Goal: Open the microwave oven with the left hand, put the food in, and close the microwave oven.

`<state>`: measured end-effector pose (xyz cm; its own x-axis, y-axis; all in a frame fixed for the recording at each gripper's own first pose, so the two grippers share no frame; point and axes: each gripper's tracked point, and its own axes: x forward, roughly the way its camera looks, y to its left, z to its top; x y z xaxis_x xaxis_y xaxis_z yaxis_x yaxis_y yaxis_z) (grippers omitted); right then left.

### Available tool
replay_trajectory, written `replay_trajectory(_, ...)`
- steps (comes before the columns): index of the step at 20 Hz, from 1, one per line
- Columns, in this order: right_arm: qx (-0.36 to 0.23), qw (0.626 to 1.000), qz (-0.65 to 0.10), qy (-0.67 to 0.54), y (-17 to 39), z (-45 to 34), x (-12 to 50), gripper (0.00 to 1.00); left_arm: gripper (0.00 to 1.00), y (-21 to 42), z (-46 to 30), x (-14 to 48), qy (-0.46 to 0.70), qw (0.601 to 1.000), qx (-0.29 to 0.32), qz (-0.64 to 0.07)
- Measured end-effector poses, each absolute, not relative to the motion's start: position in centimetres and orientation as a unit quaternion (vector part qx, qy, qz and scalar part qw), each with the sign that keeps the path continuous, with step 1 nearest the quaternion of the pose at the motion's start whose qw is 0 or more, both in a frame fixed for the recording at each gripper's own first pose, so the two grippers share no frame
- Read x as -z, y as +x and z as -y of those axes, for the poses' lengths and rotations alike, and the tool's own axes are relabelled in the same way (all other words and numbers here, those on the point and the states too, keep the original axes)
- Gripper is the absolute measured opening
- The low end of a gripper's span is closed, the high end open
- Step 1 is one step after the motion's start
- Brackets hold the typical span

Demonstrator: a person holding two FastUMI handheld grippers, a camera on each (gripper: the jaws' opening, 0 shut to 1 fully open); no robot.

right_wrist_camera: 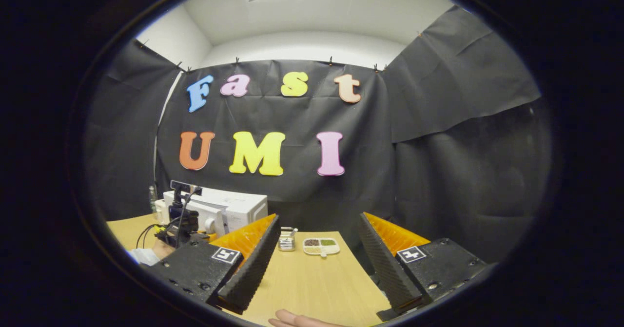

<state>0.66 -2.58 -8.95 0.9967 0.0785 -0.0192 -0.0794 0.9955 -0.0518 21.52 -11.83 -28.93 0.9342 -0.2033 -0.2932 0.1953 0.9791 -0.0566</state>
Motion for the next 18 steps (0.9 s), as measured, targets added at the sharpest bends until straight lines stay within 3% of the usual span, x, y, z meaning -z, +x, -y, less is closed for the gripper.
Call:
replay_trajectory(8, -0.047, 0.998, -0.011, -0.035, -1.1, 0.8, 9.4, 0.92, 0.02, 15.2, 8.0, 28.4, -0.008, 0.983, 0.126, -0.13)
replay_trajectory(9, -0.046, 0.998, -0.011, -0.034, -1.1, 0.8, 9.6, 1.0, 0.02, 14.4, 7.3, 28.2, -0.009, 0.984, 0.124, -0.125)
replay_trajectory(10, -0.045, 0.998, -0.012, -0.031, -1.2, 0.8, 9.6, 0.93, 0.02, 13.5, 6.6, 28.4, -0.011, 0.985, 0.119, -0.127)
replay_trajectory(11, -0.045, 0.999, -0.014, -0.028, -1.3, 0.7, 9.9, 0.92, 0.02, 12.6, 5.8, 28.3, -0.007, 0.986, 0.115, -0.122)
replay_trajectory(12, -0.048, 0.998, -0.016, -0.025, -1.4, 0.5, 10.1, 1.0, 0.07, 11.8, 4.8, 28.1, -0.005, 0.987, 0.111, -0.117)
replay_trajectory(13, -0.052, 0.998, -0.016, -0.025, -1.6, 0.1, 10.4, 0.93, 0.07, 11.0, 3.9, 28.1, -0.005, 0.987, 0.107, -0.116)
replay_trajectory(14, -0.052, 0.998, -0.017, -0.027, -1.7, -0.1, 10.5, 1.0, 0.07, 10.1, 2.8, 28.0, -0.007, 0.988, 0.102, -0.112)
replay_trajectory(15, -0.051, 0.998, -0.018, -0.03, -1.8, -0.1, 10.7, 0.92, 0.07, 9.2, 1.6, 27.9, -0.01, 0.989, 0.094, -0.111)
replay_trajectory(17, -0.057, 0.998, -0.017, -0.033, -2.3, -0.9, 10.9, 0.92, 0.07, 7.4, -1.1, 28.0, -0.011, 0.991, 0.076, -0.112)
replay_trajectory(18, -0.06, 0.997, -0.017, -0.033, -2.6, -1.2, 10.9, 0.93, 0.13, 6.3, -2.8, 28.1, -0.01, 0.991, 0.065, -0.114)
